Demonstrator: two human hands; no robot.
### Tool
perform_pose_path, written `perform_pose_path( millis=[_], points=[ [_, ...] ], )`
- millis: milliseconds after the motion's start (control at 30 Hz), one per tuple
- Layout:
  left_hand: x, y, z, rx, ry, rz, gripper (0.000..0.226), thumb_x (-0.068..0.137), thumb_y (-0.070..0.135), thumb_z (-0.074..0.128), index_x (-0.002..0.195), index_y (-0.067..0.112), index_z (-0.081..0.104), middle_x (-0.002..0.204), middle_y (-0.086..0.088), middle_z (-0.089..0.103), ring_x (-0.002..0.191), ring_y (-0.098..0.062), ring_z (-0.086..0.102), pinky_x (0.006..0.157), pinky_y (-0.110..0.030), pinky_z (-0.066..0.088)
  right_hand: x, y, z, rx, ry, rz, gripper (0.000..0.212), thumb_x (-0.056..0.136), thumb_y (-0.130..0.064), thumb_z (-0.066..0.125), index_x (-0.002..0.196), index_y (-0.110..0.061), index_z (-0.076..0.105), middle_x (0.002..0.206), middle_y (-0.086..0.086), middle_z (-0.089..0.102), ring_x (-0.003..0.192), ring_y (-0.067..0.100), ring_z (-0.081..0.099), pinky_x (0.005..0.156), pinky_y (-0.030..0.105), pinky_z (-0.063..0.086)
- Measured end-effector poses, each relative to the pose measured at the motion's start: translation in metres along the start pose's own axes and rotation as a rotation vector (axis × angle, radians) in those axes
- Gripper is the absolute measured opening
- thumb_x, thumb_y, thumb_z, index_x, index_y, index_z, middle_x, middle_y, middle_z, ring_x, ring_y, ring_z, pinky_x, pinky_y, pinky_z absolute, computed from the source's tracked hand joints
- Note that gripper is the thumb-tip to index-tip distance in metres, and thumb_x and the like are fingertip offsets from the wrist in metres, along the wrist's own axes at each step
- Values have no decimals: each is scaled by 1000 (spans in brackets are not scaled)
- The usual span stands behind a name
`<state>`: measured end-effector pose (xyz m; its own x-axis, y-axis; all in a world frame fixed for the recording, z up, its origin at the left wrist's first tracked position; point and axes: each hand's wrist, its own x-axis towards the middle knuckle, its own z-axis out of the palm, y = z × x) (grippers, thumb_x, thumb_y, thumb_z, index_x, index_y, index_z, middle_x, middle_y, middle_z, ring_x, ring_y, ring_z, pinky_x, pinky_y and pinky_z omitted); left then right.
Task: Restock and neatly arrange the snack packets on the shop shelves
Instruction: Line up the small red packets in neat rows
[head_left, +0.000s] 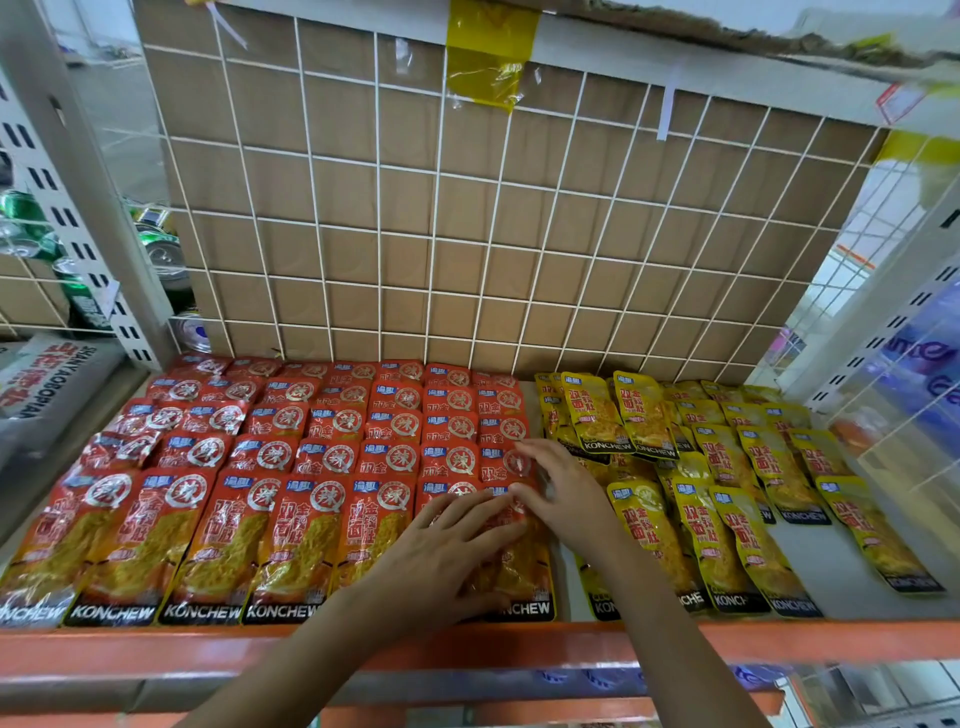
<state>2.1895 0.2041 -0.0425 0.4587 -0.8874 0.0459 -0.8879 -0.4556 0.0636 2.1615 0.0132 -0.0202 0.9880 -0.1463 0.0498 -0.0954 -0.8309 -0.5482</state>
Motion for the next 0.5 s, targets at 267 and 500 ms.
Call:
perform_pose_path(
  millis=[267,500],
  points=[
    [8,-1,-15,-147,75,-6,59,86,60,32,140,35,33,149,8,29,135,-10,18,108,-31,17,6,-4,-3,60,34,34,47,92,-33,53,137,-21,41,143,-3,37,130,14,38,105,28,33],
    [21,-4,-13,-162,37,-89,81,77,73,10,148,33,10,157,9,-2,143,-11,-10,107,-27,-19,20,-8,0,67,9,91,52,94,-34,50,142,-23,33,147,-1,34,134,15,33,108,30,28]
  ],
)
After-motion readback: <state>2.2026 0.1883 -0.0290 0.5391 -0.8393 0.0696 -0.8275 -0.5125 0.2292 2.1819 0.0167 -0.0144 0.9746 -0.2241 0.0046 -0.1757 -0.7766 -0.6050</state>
